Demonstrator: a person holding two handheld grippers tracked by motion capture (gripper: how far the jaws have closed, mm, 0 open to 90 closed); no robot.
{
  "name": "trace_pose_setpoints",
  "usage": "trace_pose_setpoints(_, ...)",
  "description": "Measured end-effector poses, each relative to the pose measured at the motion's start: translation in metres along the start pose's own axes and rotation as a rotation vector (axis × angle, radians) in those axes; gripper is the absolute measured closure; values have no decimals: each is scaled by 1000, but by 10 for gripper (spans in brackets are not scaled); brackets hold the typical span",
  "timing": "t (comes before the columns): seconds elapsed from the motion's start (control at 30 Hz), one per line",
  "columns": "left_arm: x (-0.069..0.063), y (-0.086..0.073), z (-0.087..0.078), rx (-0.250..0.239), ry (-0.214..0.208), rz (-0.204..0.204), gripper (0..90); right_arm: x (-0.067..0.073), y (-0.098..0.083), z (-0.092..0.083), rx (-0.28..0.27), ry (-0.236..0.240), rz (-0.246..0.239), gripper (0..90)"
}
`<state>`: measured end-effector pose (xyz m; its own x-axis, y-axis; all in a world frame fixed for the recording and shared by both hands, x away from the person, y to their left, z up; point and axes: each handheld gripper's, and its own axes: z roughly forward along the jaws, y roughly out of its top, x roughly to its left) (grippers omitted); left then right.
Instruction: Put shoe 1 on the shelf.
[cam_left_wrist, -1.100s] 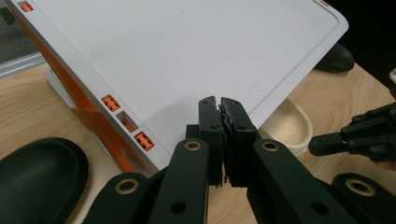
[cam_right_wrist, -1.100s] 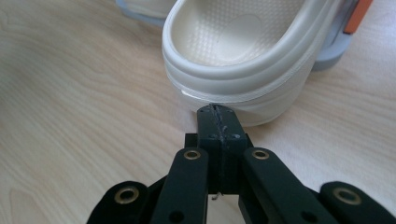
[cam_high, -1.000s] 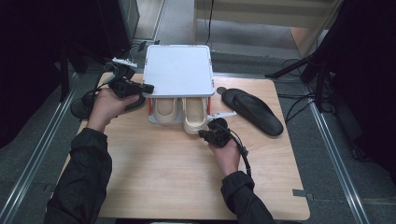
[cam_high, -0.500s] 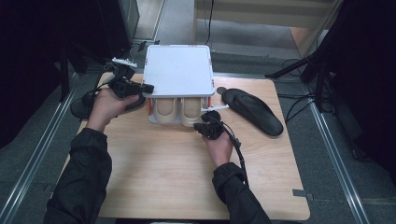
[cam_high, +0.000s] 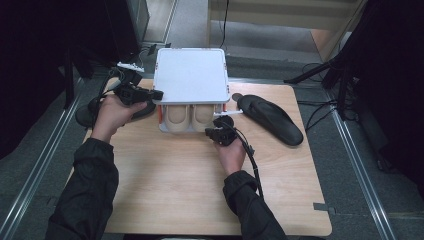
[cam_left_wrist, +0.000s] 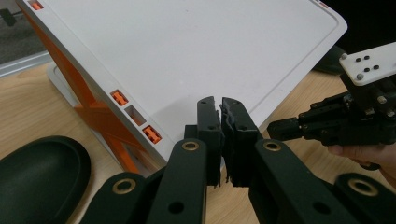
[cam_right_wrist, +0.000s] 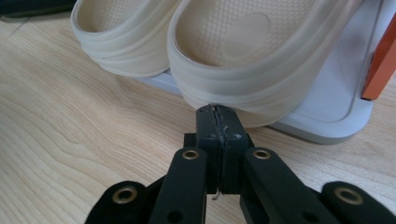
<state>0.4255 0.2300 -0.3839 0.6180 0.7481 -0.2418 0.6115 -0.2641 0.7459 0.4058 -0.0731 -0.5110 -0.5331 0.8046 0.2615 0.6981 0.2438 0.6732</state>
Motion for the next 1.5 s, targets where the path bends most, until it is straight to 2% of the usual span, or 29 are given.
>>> trace_pose_setpoints(0.1, 0, 0, -1, -8, 15, -4, 838, 1, -1, -5, -1, 2, -13, 872)
trace_pose_setpoints(0.17, 1, -1, -1, -9, 1, -10, 811, 1, -3, -11, -17, 16, -20, 834)
trace_pose_setpoints(0.3, -1, -1, -4, 2, -18, -25, 674, 0, -7, -24, -47, 40, -35, 777)
trace_pose_setpoints(0.33, -2, -1, -6, 7, -19, -32, 674, 0, -8, -27, -59, 43, -36, 752)
trace_pose_setpoints(0.37, -2, -1, -7, 3, -24, -34, 561, -1, -12, -34, -87, 63, -30, 682)
trace_pose_setpoints(0.47, -3, -1, -11, 6, -28, -43, 523, -2, -14, -39, -102, 80, -23, 650)
trace_pose_setpoints(0.5, -3, -2, -13, 8, -19, -51, 482, -2, -16, -43, -111, 95, -21, 630)
trace_pose_setpoints(0.6, -2, -3, -19, -1, -11, -69, 454, -2, -18, -47, -114, 111, -27, 603)
trace_pose_setpoints(0.63, -2, -3, -20, 4, -5, -65, 431, -2, -21, -50, -114, 134, -22, 582)
trace_pose_setpoints(0.77, -2, -6, -23, 8, 10, -70, 418, -2, -26, -57, -120, 149, -25, 582)
trace_pose_setpoints(0.8, -1, -7, -25, 6, 19, -72, 409, -2, -30, -61, -144, 154, -49, 575)
trace_pose_setpoints(0.87, 0, -8, -25, 2, 22, -72, 409, -1, -31, -62, -145, 152, -59, 570)
trace_pose_setpoints(0.93, 1, -10, -26, -1, 26, -72, 406, -1, -34, -66, -151, 147, -90, 549)
trace_pose_setpoints(1.07, 4, -14, -31, -10, 40, -79, 403, -1, -37, -77, -123, 165, -102, 521)
trace_pose_setpoints(1.23, 9, -18, -36, -23, 52, -88, 396, -2, -41, -90, -122, 166, -131, 515)
trace_pose_setpoints(1.3, 11, -21, -37, -27, 69, -90, 392, -3, -48, -95, -134, 164, -142, 513)
trace_pose_setpoints(1.37, 16, -24, -39, -28, 74, -99, 391, -5, -54, -99, -139, 168, -127, 513)
trace_pose_setpoints(1.43, 20, -26, -40, -33, 85, -111, 391, -7, -61, -101, -156, 178, -88, 513)
trace_pose_setpoints(1.5, 23, -28, -41, -41, 92, -117, 395, -7, -63, -101, -142, 188, -81, 511)
